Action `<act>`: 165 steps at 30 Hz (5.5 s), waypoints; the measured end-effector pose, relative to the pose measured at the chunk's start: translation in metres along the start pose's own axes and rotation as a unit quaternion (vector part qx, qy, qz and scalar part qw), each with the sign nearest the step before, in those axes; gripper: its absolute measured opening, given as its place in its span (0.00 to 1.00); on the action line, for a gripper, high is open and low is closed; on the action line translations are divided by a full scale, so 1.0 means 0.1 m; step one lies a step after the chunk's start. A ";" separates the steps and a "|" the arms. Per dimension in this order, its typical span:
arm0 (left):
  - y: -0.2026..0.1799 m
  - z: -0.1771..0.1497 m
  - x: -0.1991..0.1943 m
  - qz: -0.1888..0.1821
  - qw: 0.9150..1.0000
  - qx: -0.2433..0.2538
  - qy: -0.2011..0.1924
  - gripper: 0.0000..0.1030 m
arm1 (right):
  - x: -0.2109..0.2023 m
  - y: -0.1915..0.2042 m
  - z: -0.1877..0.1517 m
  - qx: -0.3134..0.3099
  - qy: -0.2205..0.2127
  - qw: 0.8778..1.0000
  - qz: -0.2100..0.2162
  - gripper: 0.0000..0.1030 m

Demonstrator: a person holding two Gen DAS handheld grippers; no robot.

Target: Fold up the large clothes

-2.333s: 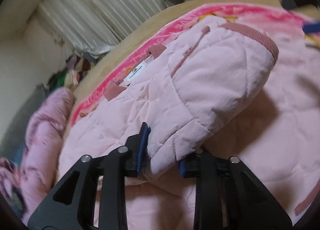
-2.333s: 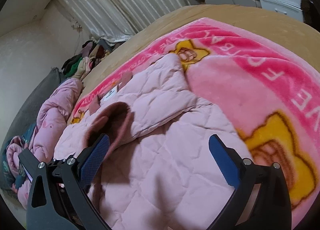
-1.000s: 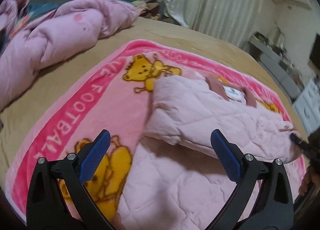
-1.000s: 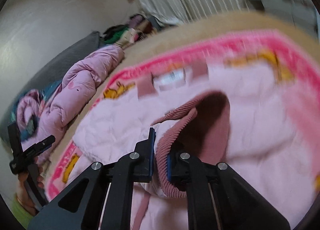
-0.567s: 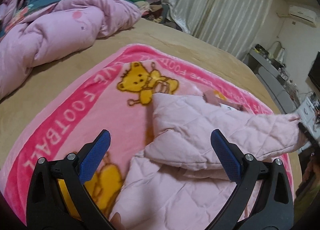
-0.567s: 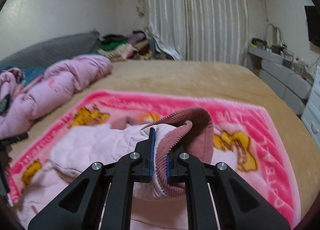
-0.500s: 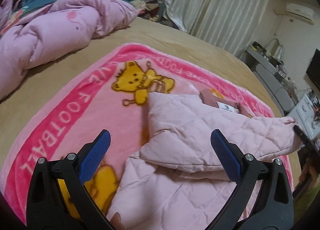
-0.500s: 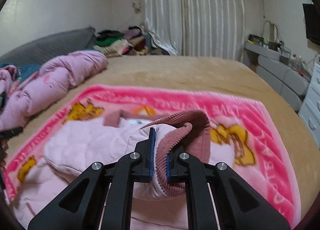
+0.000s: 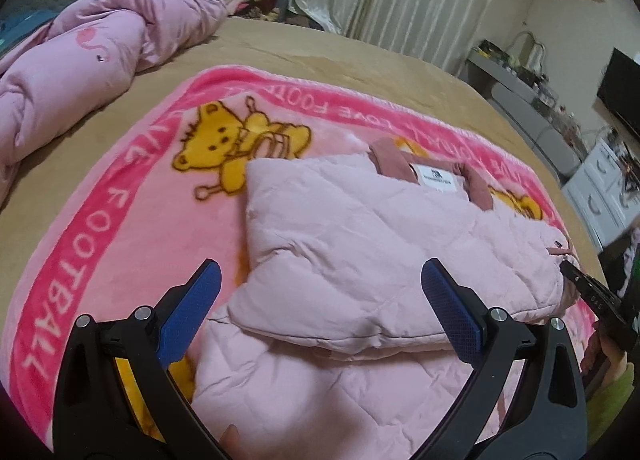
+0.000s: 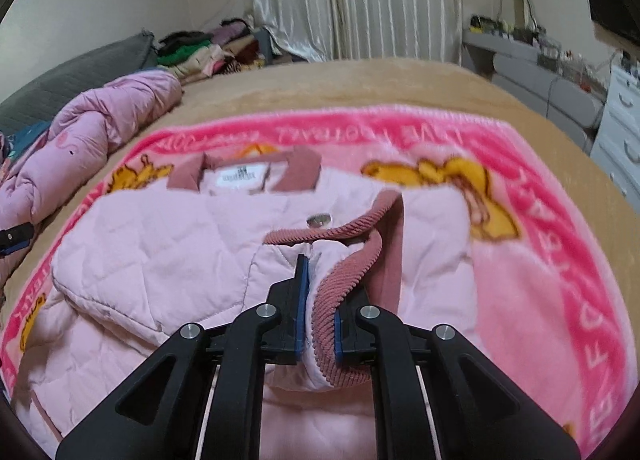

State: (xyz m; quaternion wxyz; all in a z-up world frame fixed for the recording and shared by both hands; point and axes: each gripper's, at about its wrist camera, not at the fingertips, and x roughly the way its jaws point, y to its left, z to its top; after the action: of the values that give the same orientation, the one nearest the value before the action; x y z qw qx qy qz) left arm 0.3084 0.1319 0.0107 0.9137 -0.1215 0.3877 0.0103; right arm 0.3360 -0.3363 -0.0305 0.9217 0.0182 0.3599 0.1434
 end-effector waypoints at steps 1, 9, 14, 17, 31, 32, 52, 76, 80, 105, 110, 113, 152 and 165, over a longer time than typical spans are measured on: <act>-0.02 -0.02 0.01 -0.003 1.000 0.007 0.001 0.91 | -0.03 -0.02 -0.03 0.007 -0.001 1.000 -0.003 0.32; -0.15 0.00 0.11 0.001 0.999 0.037 0.009 0.91 | -0.47 0.23 0.03 0.008 -0.066 0.998 0.010 0.55; -0.31 -0.01 0.30 -0.014 0.997 0.075 0.032 0.64 | -0.37 0.62 0.16 -0.026 -0.048 0.998 0.038 0.60; -0.29 -0.05 0.42 -0.034 0.996 0.060 0.054 0.41 | -0.25 0.83 0.21 -0.044 -0.033 0.997 0.051 0.66; -0.16 -0.34 0.78 -0.018 0.992 0.051 0.116 0.35 | 0.51 1.24 0.44 -0.070 0.047 0.996 0.002 0.81; -0.15 -0.34 0.78 -0.020 0.992 0.049 0.115 0.35 | 0.61 1.20 0.42 -0.064 0.064 0.996 -0.005 0.81; -0.23 -0.26 0.62 0.001 0.992 0.058 0.108 0.45 | 0.24 0.93 0.08 -0.016 0.034 0.999 0.037 0.95; -0.70 -0.35 -0.16 -0.010 0.993 0.103 0.055 0.91 | -0.67 0.63 -0.13 0.004 -0.014 1.000 0.021 0.96; -0.69 -0.34 -0.25 -0.011 0.994 0.099 0.048 0.91 | -0.75 0.59 -0.15 0.007 -0.017 1.000 0.019 0.96; -0.68 -0.51 -0.84 -0.006 0.994 0.107 0.004 0.91 | -1.34 0.66 -0.28 -0.011 -0.055 0.998 0.009 0.96; -0.70 -0.59 -0.97 -0.008 0.995 0.103 -0.007 0.91 | -1.52 0.67 -0.35 -0.013 -0.066 0.998 0.010 0.96; -0.72 -0.66 -1.05 -0.010 0.995 0.104 -0.010 0.91 | -1.63 0.65 -0.40 -0.018 -0.072 0.997 0.009 0.96; -0.74 -1.68 -1.63 0.014 0.992 0.128 -0.016 0.91 | -2.26 0.31 -1.27 -0.027 -0.058 0.998 -0.010 0.96; -0.64 -1.91 -1.62 0.022 0.991 0.130 0.000 0.91 | -2.23 0.33 -1.44 -0.035 -0.037 0.999 -0.001 0.96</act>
State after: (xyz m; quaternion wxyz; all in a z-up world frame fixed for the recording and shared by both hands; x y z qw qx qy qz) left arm 0.0681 0.0377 0.0115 0.9212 0.0066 0.3886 -0.0199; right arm 0.0752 -0.3765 0.0138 0.9346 -0.0092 0.3208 0.1537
